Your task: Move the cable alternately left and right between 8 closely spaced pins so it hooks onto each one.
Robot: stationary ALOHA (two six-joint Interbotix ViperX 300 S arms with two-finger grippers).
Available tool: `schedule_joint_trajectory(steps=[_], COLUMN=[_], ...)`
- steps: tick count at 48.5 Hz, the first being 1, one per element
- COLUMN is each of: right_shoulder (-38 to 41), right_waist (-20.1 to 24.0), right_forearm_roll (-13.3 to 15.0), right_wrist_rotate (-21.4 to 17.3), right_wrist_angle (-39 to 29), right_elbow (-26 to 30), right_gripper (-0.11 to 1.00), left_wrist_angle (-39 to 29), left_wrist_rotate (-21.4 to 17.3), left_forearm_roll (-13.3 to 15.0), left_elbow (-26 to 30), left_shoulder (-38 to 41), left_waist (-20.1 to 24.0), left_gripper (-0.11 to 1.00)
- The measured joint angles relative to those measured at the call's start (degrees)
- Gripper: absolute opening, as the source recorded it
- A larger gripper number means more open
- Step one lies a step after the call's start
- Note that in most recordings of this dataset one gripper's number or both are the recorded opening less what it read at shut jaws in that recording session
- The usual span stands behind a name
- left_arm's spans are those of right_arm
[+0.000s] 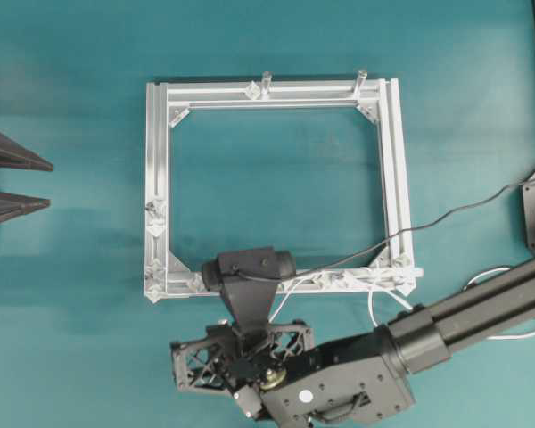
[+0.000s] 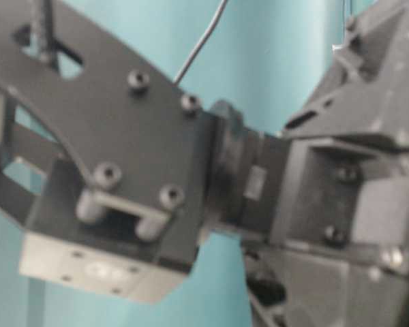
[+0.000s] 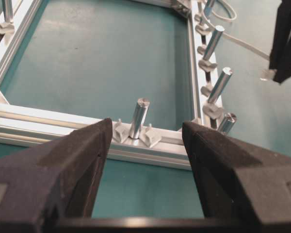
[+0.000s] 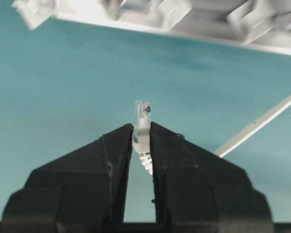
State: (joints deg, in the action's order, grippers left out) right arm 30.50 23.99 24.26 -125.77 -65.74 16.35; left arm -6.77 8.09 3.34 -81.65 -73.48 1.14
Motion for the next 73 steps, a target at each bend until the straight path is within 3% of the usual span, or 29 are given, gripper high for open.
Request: schedule_joint_trajectory(steps=[24,73], right_shoulder=[0.0,0.0], right_waist=[-4.83,-6.42], right_forearm_roll=[0.0,0.0], right_wrist_rotate=[5.71,6.42], right_wrist_angle=[-3.96,-4.04], right_elbow=[0.0,-0.53], right_gripper=[0.14,0.14], left_wrist_angle=[0.0,0.09], left_wrist_rotate=[0.0,0.0], left_forearm_roll=[0.0,0.0], left_elbow=[-0.09,-0.7], left_shoulder=[0.0,0.0], left_waist=[0.09,0.09], left_gripper=[0.63,0.63])
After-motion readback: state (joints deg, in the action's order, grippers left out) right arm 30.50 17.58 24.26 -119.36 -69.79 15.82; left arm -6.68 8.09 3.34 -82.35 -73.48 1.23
